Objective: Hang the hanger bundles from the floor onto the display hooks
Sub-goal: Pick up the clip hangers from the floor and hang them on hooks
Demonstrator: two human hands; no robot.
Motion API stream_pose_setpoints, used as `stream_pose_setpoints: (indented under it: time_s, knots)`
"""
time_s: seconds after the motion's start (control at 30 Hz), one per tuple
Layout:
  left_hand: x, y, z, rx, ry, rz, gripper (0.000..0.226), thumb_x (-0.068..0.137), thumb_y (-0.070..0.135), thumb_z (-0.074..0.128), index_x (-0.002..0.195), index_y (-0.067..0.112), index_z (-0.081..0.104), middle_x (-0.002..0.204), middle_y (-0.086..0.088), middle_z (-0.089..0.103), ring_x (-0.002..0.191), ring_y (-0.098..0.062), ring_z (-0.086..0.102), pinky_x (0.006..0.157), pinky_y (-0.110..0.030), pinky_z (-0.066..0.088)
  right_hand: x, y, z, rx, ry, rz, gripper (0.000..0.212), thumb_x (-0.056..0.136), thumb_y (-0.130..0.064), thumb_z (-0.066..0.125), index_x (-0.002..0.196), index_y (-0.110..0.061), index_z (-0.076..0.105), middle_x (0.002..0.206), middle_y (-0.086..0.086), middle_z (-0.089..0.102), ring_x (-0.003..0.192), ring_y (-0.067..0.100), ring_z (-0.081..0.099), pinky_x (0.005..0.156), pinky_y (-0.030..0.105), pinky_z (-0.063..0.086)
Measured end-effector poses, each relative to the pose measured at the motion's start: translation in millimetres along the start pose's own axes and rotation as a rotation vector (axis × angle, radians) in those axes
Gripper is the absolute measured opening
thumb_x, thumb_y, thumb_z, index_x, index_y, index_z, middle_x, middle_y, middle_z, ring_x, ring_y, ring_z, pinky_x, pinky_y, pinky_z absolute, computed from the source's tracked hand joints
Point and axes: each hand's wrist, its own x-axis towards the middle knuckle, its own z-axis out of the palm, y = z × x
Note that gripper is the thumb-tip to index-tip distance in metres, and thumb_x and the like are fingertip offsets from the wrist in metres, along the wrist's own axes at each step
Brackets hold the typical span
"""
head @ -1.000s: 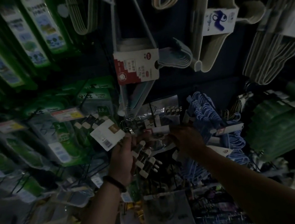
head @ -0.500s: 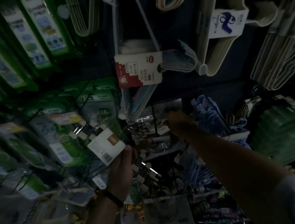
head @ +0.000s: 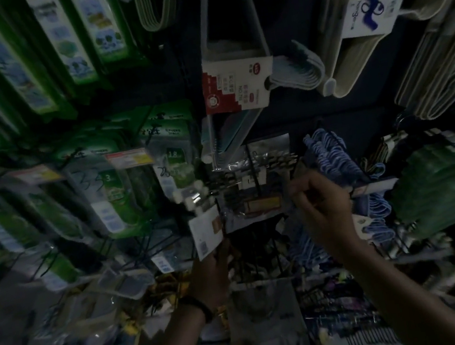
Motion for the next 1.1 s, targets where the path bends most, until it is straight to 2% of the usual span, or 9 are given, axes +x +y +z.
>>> stream_pose_setpoints:
  time_s: [0.1,0.2,0.33,0.43,0.5,0.6,0.8,0.97,1.1]
  knots:
    - [-10,-20,-7,0.139,-0.09,0.114,0.045,0.112,0.02,0.048,0.155,0.024,0.038,0.157,0.002,0.044,0.149,-0.023,0.04,0.101,0.009,0.022,-11,-26,1,0.378,-0.186,0.231,0.038,0.109,-0.037,0.049,0.097,-0.006,0.068,0.085,0.013,0.068,0.073,0.035,0.065,0.06,0.044,0.053]
    - [-6,-24,-19,0.45,0.039,0.241,0.04,0.103,0.021,0.06,0.141,0.012,0.062,0.149,-0.016,0.05,0.133,-0.038,0.054,0.111,-0.033,0.048,-4,-37,-11,0.623,-0.439,0.583,0.063,0.104,-0.056,0.038,0.121,-0.006,0.072,0.111,0.024,0.074,0.093,0.042,0.073,0.071,0.04,0.059]
    - [-6,-6,-28,0.646,0.101,0.44,0.033,0.087,0.031,0.074,0.116,0.016,0.069,0.117,-0.01,0.058,0.094,-0.036,0.062,0.072,-0.042,0.057,1,-32,-21,0.32,-0.752,0.618,0.042,0.103,-0.043,0.061,0.137,-0.018,0.068,0.13,0.008,0.072,0.118,0.03,0.07,0.098,0.051,0.058]
    - [-6,14,-26,0.704,0.158,0.51,0.023,0.086,0.014,0.078,0.103,0.023,0.066,0.104,-0.003,0.056,0.077,-0.03,0.059,0.057,-0.037,0.051,-5,-32,-14,-0.245,-0.903,0.288,0.02,0.101,-0.036,0.07,0.12,-0.03,0.074,0.106,-0.015,0.074,0.096,0.0,0.07,0.076,0.027,0.059]
    - [-6,27,-21,0.728,0.204,0.595,0.029,0.084,-0.001,0.065,0.102,0.021,0.069,0.099,-0.005,0.058,0.074,-0.033,0.058,0.053,-0.036,0.045,-15,-31,-5,-0.511,-0.89,0.138,0.016,0.1,-0.045,0.07,0.112,-0.037,0.076,0.09,-0.028,0.068,0.08,-0.011,0.065,0.062,0.012,0.046]
    - [-6,39,-16,0.74,0.206,0.603,0.042,0.075,-0.005,0.074,0.106,0.023,0.069,0.103,-0.004,0.061,0.077,-0.033,0.062,0.054,-0.029,0.036,-28,-21,2,-0.629,-0.767,0.041,0.024,0.096,-0.048,0.073,0.117,-0.036,0.077,0.102,-0.021,0.075,0.077,-0.005,0.062,0.059,0.009,0.039]
    - [-2,48,-3,0.68,0.123,0.512,0.039,0.077,0.032,0.09,0.097,0.033,0.056,0.103,0.008,0.053,0.087,-0.022,0.058,0.062,-0.028,0.034,-30,-9,-6,-0.584,-0.719,0.13,0.017,0.093,-0.045,0.078,0.105,-0.032,0.075,0.074,-0.029,0.054,0.064,-0.012,0.052,0.056,0.01,0.034]
    - [23,48,-22,0.179,-0.268,0.262,0.049,0.078,0.035,0.078,0.114,0.029,0.046,0.105,0.003,0.056,0.092,-0.019,0.058,0.07,-0.036,0.052,-34,8,-21,-0.701,-0.658,0.046,0.031,0.095,-0.048,0.074,0.121,-0.03,0.076,0.112,-0.01,0.074,0.092,0.012,0.071,0.07,0.026,0.054]
    - [47,55,-30,0.307,0.095,0.532,0.058,0.09,0.009,0.075,0.139,0.021,0.046,0.127,-0.003,0.056,0.1,-0.01,0.059,0.082,-0.031,0.057,-42,21,-30,-0.79,-0.53,-0.094,0.028,0.097,-0.044,0.073,0.122,-0.032,0.076,0.115,-0.008,0.073,0.091,0.017,0.072,0.066,0.023,0.044]
